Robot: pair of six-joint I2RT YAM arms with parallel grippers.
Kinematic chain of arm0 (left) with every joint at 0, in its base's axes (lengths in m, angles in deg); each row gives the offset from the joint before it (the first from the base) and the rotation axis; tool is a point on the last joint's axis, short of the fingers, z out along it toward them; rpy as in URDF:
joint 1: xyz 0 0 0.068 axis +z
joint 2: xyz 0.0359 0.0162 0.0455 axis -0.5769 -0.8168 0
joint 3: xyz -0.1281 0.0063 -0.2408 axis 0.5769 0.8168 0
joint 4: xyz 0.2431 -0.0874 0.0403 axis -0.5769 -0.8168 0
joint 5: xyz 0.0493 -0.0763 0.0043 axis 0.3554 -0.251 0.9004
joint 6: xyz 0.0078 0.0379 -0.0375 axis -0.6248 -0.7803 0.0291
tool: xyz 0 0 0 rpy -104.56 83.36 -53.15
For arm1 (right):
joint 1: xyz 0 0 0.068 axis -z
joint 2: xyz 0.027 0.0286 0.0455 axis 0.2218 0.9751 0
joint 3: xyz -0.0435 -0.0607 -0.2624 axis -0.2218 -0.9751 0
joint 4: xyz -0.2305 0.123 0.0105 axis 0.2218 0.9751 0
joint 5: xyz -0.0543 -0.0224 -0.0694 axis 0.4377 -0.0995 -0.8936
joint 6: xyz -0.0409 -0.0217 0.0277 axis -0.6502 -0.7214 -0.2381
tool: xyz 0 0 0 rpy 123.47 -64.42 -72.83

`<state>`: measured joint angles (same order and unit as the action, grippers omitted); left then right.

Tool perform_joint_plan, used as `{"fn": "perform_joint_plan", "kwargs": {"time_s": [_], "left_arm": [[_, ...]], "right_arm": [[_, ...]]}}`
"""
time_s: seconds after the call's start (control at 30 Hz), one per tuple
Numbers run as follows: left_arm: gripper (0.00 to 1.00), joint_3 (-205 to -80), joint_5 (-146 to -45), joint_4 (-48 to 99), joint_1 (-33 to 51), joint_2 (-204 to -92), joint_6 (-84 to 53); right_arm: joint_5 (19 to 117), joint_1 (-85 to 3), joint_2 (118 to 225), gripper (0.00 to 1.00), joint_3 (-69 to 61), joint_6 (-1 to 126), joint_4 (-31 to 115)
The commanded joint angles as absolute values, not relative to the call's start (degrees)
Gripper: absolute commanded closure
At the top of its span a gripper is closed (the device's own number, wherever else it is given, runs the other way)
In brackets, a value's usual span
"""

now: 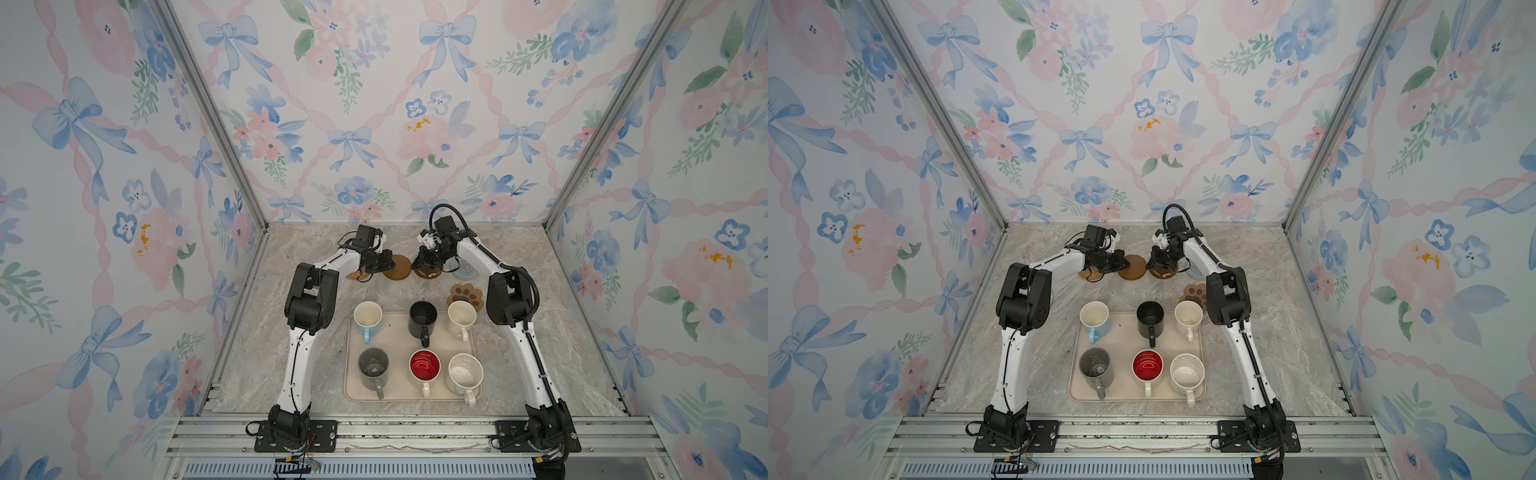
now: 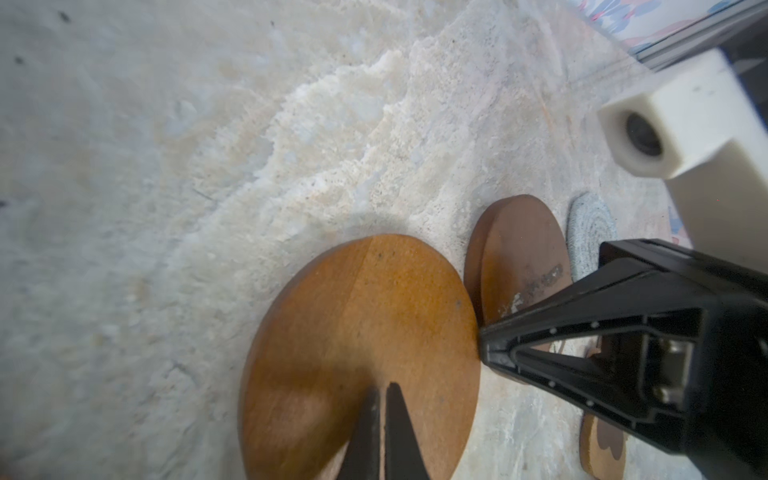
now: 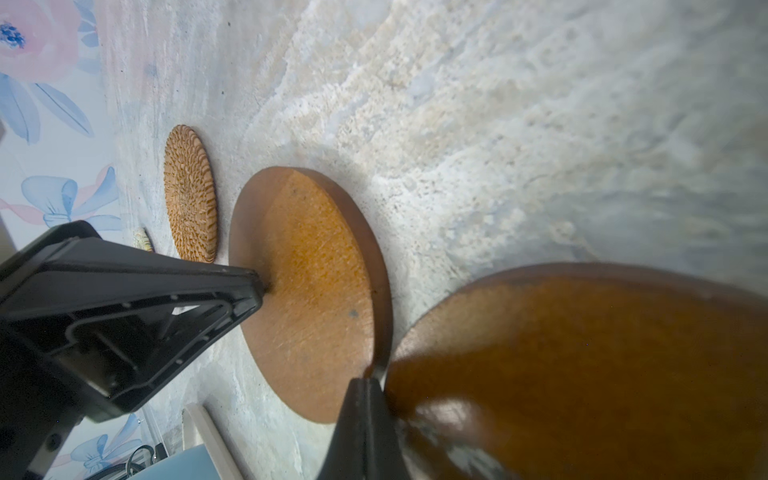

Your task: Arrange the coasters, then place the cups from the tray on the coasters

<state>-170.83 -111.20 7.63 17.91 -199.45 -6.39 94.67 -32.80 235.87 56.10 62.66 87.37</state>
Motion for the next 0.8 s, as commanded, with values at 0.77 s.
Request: {"fn": "perform_joint_plan", "kwargs": {"time_s": [0.77], "left_arm": [[1.0, -161.53, -108.42, 6.96, 21.35, -189.31, -8.4]], "right_arm": [[96.33, -34.85, 241.22, 1.0, 60.71, 67.09, 85.51]]}}
